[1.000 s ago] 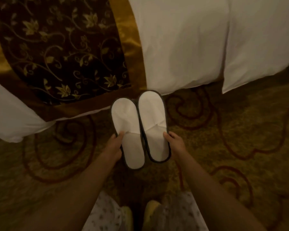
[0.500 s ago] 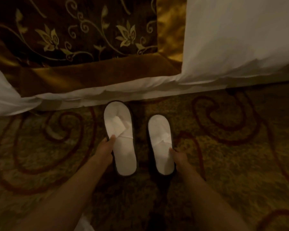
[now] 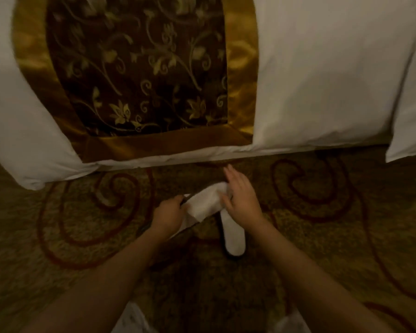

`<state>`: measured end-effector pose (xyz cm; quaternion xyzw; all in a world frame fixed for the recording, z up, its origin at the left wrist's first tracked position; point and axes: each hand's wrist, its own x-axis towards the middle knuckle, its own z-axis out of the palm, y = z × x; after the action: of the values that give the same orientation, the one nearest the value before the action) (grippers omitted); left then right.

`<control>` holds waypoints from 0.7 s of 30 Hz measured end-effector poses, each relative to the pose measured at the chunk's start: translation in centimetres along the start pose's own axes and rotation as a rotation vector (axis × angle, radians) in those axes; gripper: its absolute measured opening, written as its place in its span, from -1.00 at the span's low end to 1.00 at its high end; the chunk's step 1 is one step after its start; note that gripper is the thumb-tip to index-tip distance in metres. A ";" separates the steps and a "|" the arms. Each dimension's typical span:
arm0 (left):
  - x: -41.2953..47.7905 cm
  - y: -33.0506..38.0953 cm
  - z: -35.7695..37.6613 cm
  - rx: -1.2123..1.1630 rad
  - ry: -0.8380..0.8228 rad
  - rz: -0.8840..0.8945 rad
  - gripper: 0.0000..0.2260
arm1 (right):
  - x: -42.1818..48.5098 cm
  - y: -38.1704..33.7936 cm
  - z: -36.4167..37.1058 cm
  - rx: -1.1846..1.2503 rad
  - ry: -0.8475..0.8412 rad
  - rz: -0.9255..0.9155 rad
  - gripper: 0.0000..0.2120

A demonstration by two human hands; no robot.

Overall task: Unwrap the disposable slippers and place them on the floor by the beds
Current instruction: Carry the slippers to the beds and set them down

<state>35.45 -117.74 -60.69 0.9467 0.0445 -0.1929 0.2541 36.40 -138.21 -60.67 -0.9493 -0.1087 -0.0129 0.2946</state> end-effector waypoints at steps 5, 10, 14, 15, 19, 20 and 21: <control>-5.5 6.5 -9.8 0.378 0.004 0.220 -0.75 | 1.5 -7.9 -10.0 -0.227 -0.303 -0.207 -0.49; -10.3 12.4 -21.1 0.425 0.063 0.276 -0.71 | 2.6 -16.3 -20.2 -0.217 -0.329 -0.159 -0.70; -14.0 16.1 -30.5 0.425 0.132 0.303 -0.70 | 4.7 -23.3 -28.6 -0.217 -0.287 -0.158 -0.72; -14.8 16.9 -32.8 0.432 0.146 0.308 -0.69 | 5.3 -25.0 -30.5 -0.210 -0.282 -0.155 -0.71; -17.4 19.1 -41.4 0.486 0.187 0.298 -0.68 | 7.9 -31.6 -36.5 -0.225 -0.282 -0.180 -0.70; -17.9 19.3 -43.4 0.485 0.202 0.300 -0.68 | 8.6 -33.2 -37.7 -0.234 -0.284 -0.191 -0.69; -18.4 19.3 -45.2 0.470 0.221 0.306 -0.68 | 9.4 -34.8 -38.8 -0.239 -0.282 -0.204 -0.68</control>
<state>37.54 -111.67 -8.59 0.9905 -0.1171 -0.0532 0.0478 39.63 -130.16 -8.43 -0.9540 -0.2423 0.0774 0.1589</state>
